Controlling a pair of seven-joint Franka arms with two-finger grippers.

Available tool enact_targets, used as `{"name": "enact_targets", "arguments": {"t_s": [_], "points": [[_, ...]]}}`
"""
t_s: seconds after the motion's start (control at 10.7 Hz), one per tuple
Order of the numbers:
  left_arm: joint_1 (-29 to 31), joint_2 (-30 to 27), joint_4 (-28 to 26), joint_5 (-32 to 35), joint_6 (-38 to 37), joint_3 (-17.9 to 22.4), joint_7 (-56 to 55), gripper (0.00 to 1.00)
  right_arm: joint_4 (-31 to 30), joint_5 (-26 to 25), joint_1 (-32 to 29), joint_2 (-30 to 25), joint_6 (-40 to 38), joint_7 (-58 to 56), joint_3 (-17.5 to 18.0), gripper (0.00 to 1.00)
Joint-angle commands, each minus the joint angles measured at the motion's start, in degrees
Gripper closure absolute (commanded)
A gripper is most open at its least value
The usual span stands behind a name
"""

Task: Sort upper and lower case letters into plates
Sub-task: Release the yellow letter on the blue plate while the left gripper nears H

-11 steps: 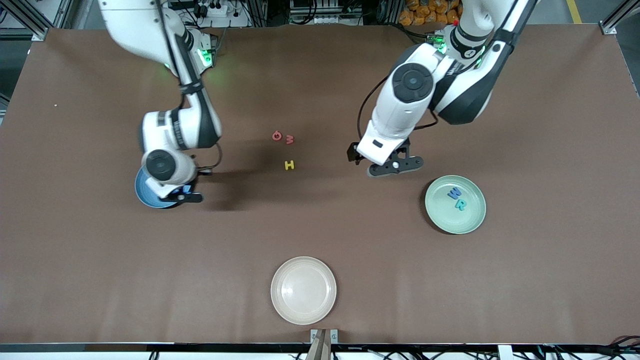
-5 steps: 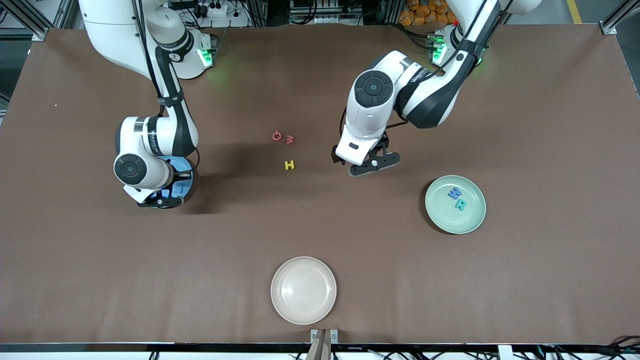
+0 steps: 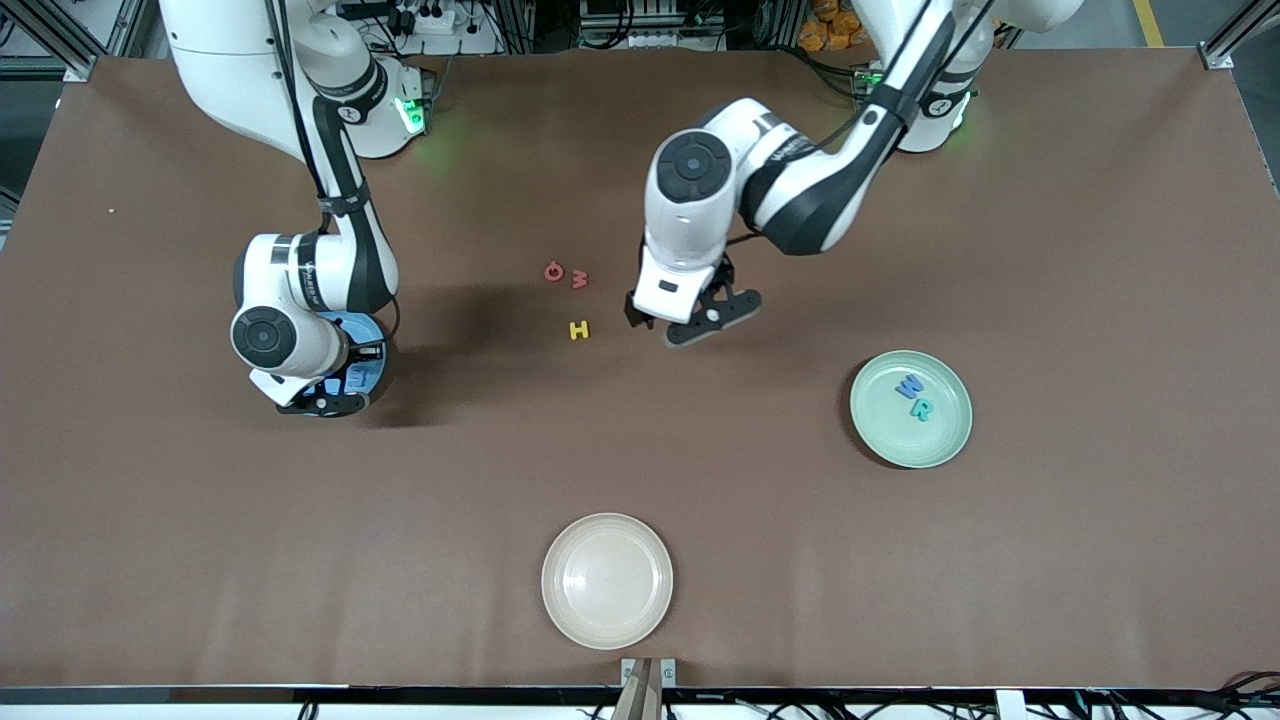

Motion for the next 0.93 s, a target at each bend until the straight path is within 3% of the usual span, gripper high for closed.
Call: {"name": "enact_targets", "arguments": {"t_s": [0.0,0.28,0.47,0.84], "points": [[-2.5,2.8,1.8,0.6,-0.5,0.7,-5.6,0.00,-0.2,-0.6,-1.2,0.2,0.7,-4.3,0.5,0.11],[-5.2,6.9,2.4,1.1,-0.4,0.5,-10.9,0.00,-0.2,-0.7,-1.3,0.2,1.1,-4.3,0.5,0.10],[-6.8,10.6,6.0,1.1,0.3,0.6,-11.5,0.00,-0.5,-0.7,-1.3,0.2,1.2,-4.3,0.5,0.10],[-8.8,12.2,6.3,1.0,11.4,0.1,-9.8,0.00,-0.6,-0.7,-1.3,0.2,1.8,-4.4,0.5,0.10]]}}
